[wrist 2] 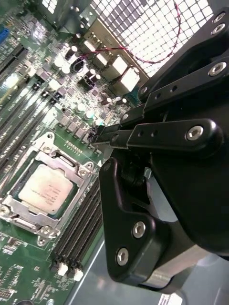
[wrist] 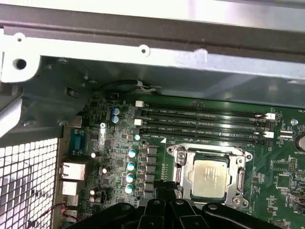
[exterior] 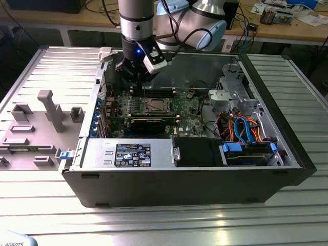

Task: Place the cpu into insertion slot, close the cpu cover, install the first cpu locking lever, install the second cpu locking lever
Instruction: 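Install the first cpu locking lever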

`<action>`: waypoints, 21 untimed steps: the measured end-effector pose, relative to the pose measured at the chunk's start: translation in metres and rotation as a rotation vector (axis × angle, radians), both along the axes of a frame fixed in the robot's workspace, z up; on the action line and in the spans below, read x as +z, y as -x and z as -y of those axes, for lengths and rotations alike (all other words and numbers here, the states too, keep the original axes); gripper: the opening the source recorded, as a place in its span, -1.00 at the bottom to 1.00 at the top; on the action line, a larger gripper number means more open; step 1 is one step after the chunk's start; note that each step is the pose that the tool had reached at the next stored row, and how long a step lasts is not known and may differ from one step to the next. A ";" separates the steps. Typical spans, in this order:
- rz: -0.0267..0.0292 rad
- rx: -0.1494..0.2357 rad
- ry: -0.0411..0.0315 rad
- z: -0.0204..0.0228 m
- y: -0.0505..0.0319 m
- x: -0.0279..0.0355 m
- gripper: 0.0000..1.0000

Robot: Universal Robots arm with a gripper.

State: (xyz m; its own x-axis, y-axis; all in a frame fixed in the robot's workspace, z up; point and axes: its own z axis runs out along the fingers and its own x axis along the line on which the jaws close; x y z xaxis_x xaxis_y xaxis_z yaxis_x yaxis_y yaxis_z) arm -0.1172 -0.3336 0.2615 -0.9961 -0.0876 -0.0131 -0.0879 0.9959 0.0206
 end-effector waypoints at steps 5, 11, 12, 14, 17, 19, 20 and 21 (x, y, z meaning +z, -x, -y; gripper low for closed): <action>0.0026 0.004 -0.0005 -0.0209 0.0001 -0.0034 -0.79; 0.0130 0.004 0.0020 -0.0326 -0.0082 -0.0052 -0.79; 0.0145 0.004 0.0021 -0.0329 -0.0097 -0.0054 -0.79; 0.0190 0.002 0.0024 -0.0332 -0.0201 -0.0086 -0.79; 0.0189 -0.014 0.0027 -0.0332 -0.0290 -0.0143 -0.79; 0.0190 -0.031 0.0003 -0.0331 -0.0309 -0.0182 -0.79; 0.0188 -0.034 -0.0051 -0.0329 -0.0310 -0.0186 -0.79; 0.0184 -0.037 -0.0240 -0.0320 -0.0310 -0.0188 -0.79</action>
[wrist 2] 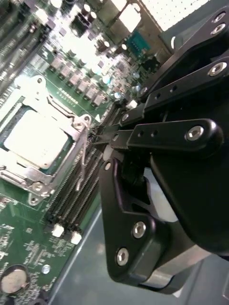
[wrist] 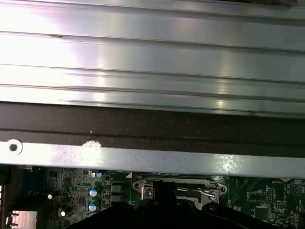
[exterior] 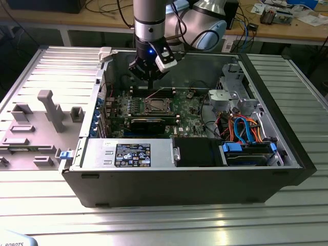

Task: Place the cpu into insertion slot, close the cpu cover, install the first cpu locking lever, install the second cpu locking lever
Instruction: 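Install the first cpu locking lever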

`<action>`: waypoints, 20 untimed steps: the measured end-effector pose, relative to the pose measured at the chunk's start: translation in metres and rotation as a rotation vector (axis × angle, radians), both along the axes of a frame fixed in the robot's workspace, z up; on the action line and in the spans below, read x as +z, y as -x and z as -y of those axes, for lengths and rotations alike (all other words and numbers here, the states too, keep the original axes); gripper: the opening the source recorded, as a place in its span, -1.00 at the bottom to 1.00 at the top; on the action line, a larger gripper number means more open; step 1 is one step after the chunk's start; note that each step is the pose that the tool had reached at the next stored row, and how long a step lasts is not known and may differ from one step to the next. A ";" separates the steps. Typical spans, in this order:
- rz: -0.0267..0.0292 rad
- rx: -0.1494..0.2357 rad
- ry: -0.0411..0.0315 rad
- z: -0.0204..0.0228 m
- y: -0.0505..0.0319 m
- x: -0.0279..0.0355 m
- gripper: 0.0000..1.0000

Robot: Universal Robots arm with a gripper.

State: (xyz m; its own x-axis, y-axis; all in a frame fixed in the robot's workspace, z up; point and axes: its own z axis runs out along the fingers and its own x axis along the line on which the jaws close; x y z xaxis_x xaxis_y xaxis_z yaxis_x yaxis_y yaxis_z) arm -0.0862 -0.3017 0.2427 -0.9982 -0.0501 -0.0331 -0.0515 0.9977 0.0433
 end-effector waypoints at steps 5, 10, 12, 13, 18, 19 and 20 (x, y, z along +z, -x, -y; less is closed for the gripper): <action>0.0005 -0.018 -0.0359 0.0017 -0.0007 -0.0003 -0.79; 0.0006 -0.031 -0.0357 0.0028 -0.0010 -0.0005 -0.79; 0.0006 -0.031 -0.0357 0.0029 -0.0010 -0.0005 -0.79; 0.0006 -0.031 -0.0357 0.0030 -0.0010 -0.0005 -0.79; 0.0006 -0.031 -0.0358 0.0032 -0.0010 -0.0005 -0.79; 0.0006 -0.031 -0.0357 0.0032 -0.0010 -0.0005 -0.79; 0.0006 -0.031 -0.0358 0.0033 -0.0010 -0.0005 -0.79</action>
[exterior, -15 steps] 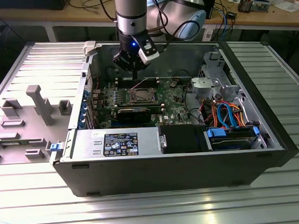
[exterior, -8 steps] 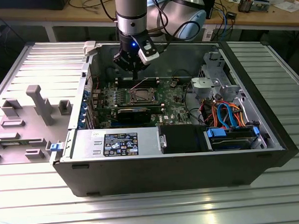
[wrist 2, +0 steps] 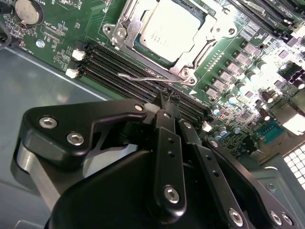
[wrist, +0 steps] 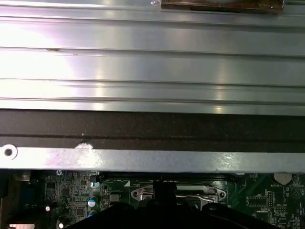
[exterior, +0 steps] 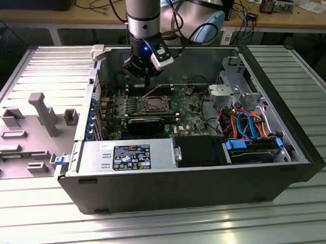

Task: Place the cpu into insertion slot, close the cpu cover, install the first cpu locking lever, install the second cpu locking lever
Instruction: 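Install the first cpu locking lever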

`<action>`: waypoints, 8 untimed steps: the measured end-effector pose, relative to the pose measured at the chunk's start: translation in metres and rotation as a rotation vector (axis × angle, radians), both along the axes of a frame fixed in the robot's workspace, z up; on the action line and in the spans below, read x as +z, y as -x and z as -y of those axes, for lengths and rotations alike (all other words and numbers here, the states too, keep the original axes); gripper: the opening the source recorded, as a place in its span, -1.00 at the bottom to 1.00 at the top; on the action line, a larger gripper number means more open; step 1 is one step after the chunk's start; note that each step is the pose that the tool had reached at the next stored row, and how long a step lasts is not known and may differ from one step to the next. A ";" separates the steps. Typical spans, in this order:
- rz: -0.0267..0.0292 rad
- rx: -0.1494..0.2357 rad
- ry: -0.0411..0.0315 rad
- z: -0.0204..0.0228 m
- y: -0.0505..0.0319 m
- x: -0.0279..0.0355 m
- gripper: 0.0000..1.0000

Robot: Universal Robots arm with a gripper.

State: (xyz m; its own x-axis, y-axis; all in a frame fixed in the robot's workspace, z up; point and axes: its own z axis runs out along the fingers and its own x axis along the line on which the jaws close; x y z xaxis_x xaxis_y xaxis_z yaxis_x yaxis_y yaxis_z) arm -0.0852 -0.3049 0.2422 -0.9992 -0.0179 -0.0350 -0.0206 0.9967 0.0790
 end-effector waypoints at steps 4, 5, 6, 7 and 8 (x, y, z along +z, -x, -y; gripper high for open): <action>0.0000 -0.031 -0.0006 0.0000 -0.0008 -0.0036 -0.79; 0.0000 -0.020 -0.0005 0.0000 -0.0009 -0.0041 -0.79; 0.0001 0.007 -0.0005 0.0001 -0.0011 -0.0050 -0.79; 0.0002 0.013 -0.0004 0.0000 -0.0015 -0.0056 -0.79; 0.0001 0.013 -0.0003 -0.0002 -0.0023 -0.0067 -0.79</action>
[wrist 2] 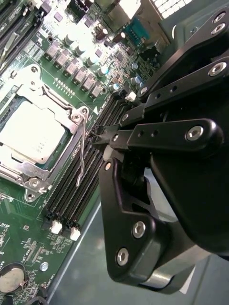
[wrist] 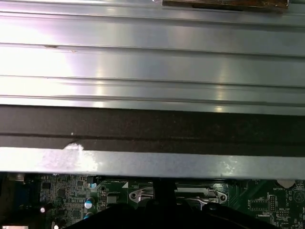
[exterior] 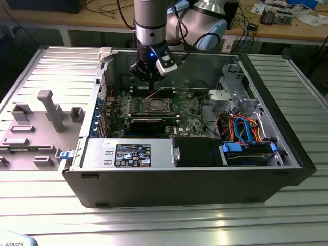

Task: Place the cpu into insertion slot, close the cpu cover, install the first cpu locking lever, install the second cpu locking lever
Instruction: 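Install the first cpu locking lever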

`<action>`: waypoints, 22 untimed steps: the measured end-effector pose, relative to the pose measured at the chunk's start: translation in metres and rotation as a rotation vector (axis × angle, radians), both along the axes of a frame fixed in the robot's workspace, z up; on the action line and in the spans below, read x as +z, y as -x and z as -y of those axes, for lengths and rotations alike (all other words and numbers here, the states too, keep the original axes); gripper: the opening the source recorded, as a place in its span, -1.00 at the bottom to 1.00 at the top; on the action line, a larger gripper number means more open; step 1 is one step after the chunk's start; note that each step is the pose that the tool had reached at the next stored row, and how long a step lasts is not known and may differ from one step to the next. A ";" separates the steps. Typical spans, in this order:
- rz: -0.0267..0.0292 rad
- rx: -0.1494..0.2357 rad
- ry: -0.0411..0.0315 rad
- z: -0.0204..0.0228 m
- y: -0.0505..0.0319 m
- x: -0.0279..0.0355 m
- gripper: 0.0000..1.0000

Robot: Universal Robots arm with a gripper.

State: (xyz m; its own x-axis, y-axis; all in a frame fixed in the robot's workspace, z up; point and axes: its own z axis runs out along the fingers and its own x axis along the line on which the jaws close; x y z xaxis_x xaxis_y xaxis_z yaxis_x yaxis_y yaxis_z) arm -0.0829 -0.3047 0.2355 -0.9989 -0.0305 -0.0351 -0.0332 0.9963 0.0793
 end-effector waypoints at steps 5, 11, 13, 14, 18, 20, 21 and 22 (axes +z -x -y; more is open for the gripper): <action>0.0002 -0.001 0.0009 -0.0022 -0.0077 -0.0033 -0.79; 0.0002 -0.004 0.0014 -0.0016 -0.0097 -0.0038 -0.79; 0.0001 -0.004 0.0016 -0.0015 -0.0097 -0.0037 -0.79; 0.0001 -0.004 0.0015 -0.0015 -0.0097 -0.0037 -0.79; 0.0001 -0.004 0.0015 -0.0015 -0.0097 -0.0038 -0.79; 0.0001 -0.004 0.0015 -0.0015 -0.0097 -0.0038 -0.79; 0.0003 -0.004 0.0013 -0.0012 -0.0097 -0.0039 -0.79; 0.0002 -0.004 0.0014 -0.0002 -0.0097 -0.0039 -0.79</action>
State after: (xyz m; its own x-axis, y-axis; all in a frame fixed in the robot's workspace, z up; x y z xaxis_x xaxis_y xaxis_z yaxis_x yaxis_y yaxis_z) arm -0.0732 -0.3045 0.2316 -0.9990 -0.0267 -0.0352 -0.0293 0.9965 0.0779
